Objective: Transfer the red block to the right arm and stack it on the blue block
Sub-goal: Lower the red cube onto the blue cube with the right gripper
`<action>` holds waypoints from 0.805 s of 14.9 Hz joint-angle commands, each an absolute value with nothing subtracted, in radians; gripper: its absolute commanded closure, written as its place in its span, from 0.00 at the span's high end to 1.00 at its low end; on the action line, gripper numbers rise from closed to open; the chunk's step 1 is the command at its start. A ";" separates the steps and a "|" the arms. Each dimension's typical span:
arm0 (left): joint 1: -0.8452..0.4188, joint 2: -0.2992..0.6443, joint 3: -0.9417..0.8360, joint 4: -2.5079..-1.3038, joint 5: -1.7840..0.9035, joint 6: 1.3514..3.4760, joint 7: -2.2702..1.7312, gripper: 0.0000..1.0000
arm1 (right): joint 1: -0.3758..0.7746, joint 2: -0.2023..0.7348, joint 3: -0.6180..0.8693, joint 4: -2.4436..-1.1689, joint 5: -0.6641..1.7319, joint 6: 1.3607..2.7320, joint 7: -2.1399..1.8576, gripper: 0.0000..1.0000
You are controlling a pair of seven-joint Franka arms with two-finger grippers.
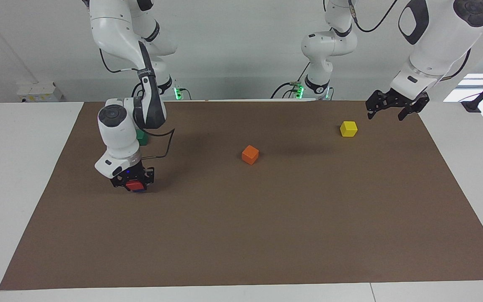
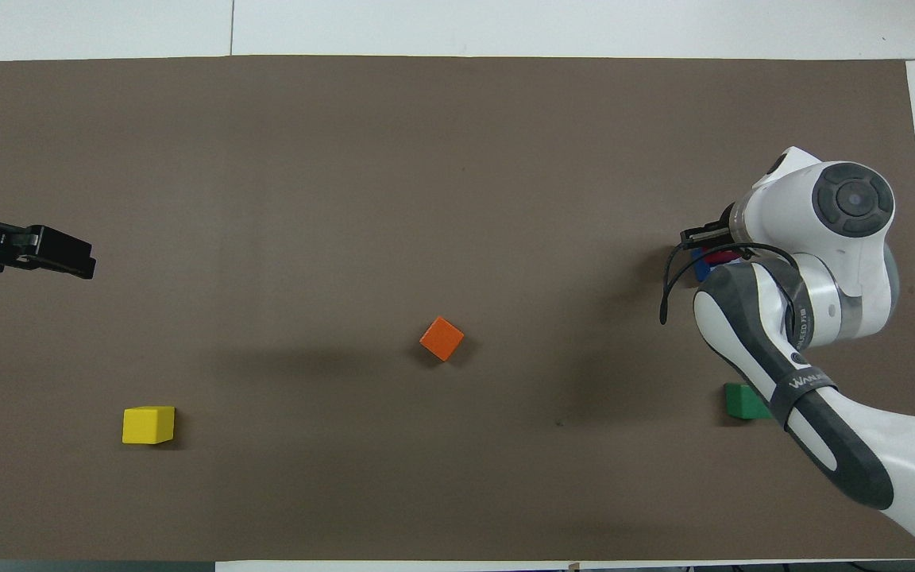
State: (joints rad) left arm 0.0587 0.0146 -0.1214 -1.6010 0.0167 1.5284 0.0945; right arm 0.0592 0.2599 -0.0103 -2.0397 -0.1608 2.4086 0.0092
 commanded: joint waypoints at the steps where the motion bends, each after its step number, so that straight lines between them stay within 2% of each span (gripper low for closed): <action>1: 0.041 0.023 -0.106 -1.574 0.029 1.505 0.097 1.00 | 0.048 0.216 -0.005 -2.074 -0.190 2.407 0.029 0.00; 5: 0.040 0.017 -0.104 -1.575 0.029 1.505 0.097 1.00 | 0.049 0.196 -0.005 -2.077 -0.190 2.359 0.032 0.00; 12: 0.037 0.020 -0.106 -1.572 0.026 1.506 0.094 1.00 | 0.037 0.189 -0.005 -2.108 -0.190 2.385 0.012 0.00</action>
State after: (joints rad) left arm 0.0574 0.0142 -0.1208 -1.5928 0.0167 1.5283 0.0945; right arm 0.0562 0.2183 -0.0122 -2.0747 -0.1610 2.3656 0.0092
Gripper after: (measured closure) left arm 0.000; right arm 0.436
